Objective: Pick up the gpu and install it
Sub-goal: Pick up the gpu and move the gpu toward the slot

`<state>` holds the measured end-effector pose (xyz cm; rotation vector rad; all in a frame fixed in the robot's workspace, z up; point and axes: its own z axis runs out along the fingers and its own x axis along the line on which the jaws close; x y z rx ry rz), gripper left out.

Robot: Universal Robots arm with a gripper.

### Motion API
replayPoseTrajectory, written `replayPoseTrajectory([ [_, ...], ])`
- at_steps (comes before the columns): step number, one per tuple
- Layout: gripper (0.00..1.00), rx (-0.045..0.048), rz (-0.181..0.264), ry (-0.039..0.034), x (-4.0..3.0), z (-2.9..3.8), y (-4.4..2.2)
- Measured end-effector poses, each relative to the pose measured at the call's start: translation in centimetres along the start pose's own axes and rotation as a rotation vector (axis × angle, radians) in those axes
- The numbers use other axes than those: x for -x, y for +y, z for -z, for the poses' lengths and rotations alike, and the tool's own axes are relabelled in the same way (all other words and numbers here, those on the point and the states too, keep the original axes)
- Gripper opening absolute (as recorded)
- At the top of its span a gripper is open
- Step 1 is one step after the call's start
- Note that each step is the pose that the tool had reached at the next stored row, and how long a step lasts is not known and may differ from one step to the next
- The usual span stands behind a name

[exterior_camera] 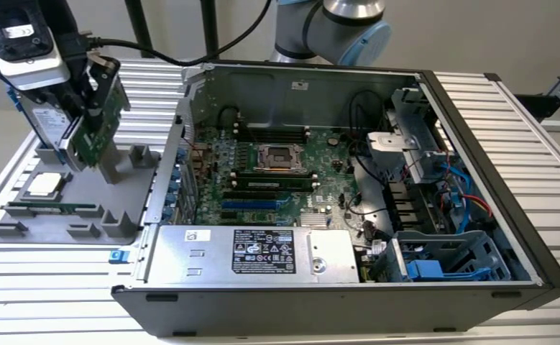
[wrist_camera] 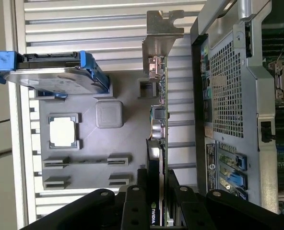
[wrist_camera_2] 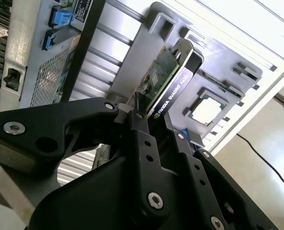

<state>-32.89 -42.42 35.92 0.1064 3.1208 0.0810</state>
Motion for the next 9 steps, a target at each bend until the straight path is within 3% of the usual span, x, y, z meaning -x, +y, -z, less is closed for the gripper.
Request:
replayPoseTrajectory([
  [9, 0.0, 0.0001, 0.0, -0.0001, 0.01, 0.68, 0.03],
])
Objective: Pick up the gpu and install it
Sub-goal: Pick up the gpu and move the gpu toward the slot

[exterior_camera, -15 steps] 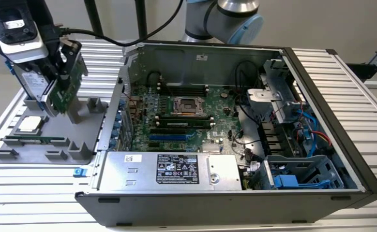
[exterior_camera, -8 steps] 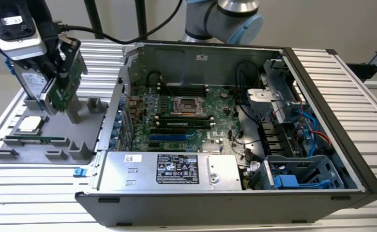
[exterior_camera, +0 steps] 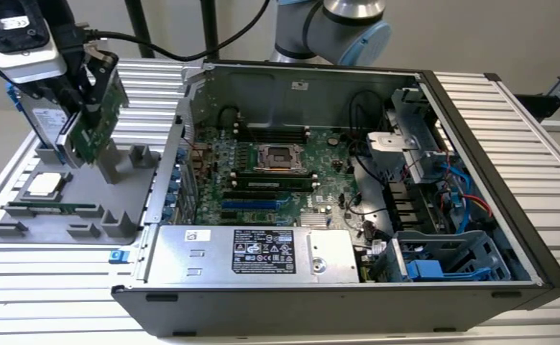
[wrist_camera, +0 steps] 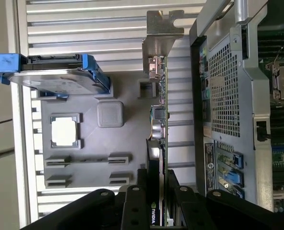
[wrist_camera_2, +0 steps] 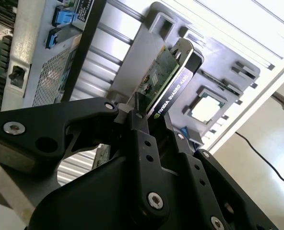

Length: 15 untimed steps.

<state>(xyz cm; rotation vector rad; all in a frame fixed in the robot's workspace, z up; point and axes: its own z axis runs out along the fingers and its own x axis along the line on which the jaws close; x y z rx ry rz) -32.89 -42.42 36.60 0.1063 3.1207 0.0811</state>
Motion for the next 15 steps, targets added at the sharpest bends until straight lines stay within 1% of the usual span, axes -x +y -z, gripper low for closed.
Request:
replayPoseTrajectory([
  [15, 0.0, 0.0, 0.0, 0.0, 0.02, 1.2, 0.06],
])
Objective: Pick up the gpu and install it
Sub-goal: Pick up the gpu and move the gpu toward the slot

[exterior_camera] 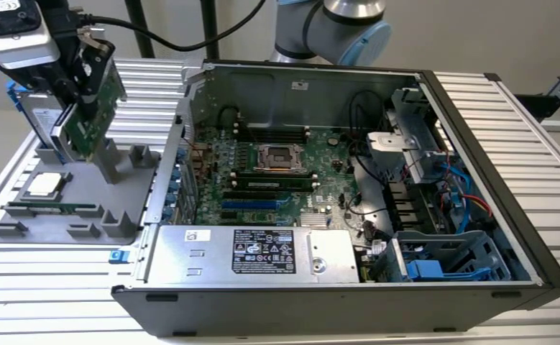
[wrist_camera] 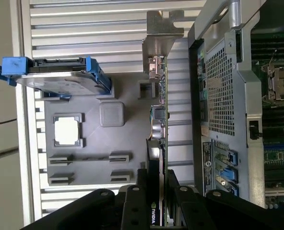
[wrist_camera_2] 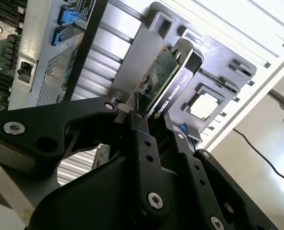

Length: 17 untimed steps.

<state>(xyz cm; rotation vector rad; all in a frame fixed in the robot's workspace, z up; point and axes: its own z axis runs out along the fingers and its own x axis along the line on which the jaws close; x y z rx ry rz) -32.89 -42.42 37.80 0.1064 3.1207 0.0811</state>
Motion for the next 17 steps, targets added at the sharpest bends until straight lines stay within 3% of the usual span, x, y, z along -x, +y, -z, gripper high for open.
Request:
replayPoseTrajectory([
  [17, 0.0, 0.0, 0.0, 0.0001, 0.02, 1.35, 0.07],
])
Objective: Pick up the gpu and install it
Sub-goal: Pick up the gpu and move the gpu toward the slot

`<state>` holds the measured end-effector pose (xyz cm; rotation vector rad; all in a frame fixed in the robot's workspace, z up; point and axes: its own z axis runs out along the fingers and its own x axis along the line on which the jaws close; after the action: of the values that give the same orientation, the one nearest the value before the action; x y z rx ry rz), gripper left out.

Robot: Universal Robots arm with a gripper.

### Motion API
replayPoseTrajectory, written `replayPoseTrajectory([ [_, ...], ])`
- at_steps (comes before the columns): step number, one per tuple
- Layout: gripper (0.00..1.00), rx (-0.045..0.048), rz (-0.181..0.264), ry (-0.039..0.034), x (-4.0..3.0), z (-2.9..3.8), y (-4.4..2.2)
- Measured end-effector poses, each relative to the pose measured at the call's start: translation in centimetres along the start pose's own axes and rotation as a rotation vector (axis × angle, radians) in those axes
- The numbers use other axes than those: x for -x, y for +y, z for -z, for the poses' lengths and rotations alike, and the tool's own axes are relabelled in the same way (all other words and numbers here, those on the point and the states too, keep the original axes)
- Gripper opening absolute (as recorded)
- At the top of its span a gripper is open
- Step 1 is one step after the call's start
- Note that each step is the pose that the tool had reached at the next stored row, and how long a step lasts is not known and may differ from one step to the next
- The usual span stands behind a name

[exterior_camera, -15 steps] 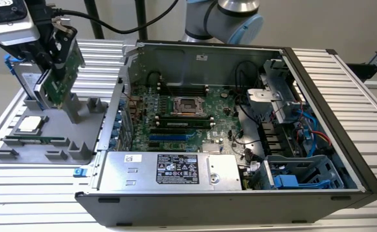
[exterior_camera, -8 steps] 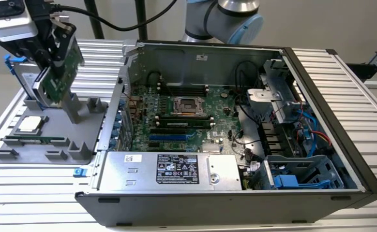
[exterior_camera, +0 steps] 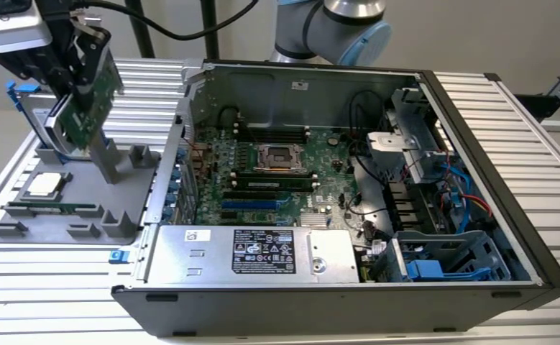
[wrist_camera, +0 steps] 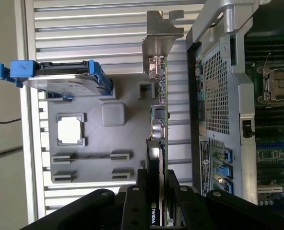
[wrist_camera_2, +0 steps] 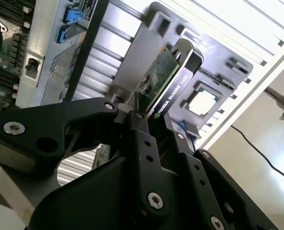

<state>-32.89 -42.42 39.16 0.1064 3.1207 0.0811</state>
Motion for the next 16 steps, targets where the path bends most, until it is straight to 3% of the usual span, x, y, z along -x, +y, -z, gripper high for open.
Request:
replayPoseTrajectory([
  [9, 0.0, 0.0, 0.0, 0.0, 0.01, 0.79, 0.04],
  [16, 0.0, 0.0021, 0.0, 0.0001, 0.02, 0.87, 0.04],
])
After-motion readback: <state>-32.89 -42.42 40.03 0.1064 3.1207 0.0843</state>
